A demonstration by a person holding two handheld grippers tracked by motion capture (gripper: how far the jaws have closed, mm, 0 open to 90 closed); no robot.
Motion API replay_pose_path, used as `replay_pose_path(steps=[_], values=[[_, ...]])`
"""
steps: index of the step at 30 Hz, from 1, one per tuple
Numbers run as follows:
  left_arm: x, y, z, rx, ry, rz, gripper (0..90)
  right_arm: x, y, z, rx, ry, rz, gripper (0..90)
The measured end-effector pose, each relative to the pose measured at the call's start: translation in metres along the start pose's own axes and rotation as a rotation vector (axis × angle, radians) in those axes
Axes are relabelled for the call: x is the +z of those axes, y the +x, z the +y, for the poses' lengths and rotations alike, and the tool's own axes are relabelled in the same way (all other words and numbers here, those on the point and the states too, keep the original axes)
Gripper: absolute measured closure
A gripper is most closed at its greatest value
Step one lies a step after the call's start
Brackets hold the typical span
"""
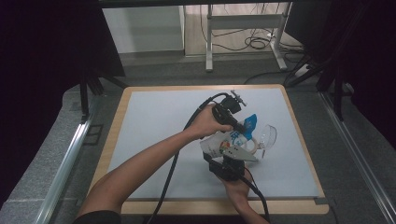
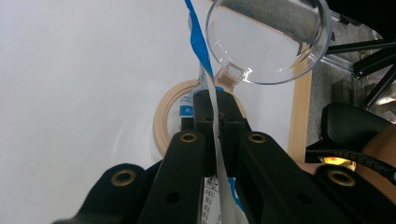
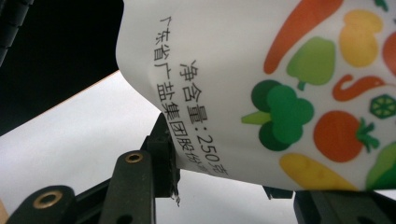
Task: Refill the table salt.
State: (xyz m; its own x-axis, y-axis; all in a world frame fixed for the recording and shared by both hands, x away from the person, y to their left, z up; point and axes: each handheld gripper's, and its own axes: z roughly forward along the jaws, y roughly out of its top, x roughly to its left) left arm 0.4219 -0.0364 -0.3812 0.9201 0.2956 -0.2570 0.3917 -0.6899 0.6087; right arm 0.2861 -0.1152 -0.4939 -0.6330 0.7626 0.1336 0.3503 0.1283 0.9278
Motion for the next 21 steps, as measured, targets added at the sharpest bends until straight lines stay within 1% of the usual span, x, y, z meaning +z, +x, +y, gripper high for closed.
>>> replay_pose_path(steps=[4, 6, 13, 21], values=[[-0.0005, -0.0001, -0.0001, 0.001, 0.002, 0.003, 90.0, -0.0002, 0.0000, 0.0006, -0.001, -0.002, 0.003, 55.8], [-0.0009, 0.0003, -0.0004, 0.003, 0.002, 0.001, 90.0, -0.0004, 0.0008, 0.0010, 0.007, -0.001, 0.009, 55.8], [-0.0010, 0.0007, -0.0010, 0.007, 0.002, 0.001, 90.0, 0.0001, 0.0017, 0.0013, -0.012, 0.002, 0.005, 55.8], [-0.0004, 0.0016, -0.0012, 0.005, 0.015, 0.000, 90.0, -0.0002, 0.0031, 0.0033, -0.010, 0.005, 0.010, 55.8]])
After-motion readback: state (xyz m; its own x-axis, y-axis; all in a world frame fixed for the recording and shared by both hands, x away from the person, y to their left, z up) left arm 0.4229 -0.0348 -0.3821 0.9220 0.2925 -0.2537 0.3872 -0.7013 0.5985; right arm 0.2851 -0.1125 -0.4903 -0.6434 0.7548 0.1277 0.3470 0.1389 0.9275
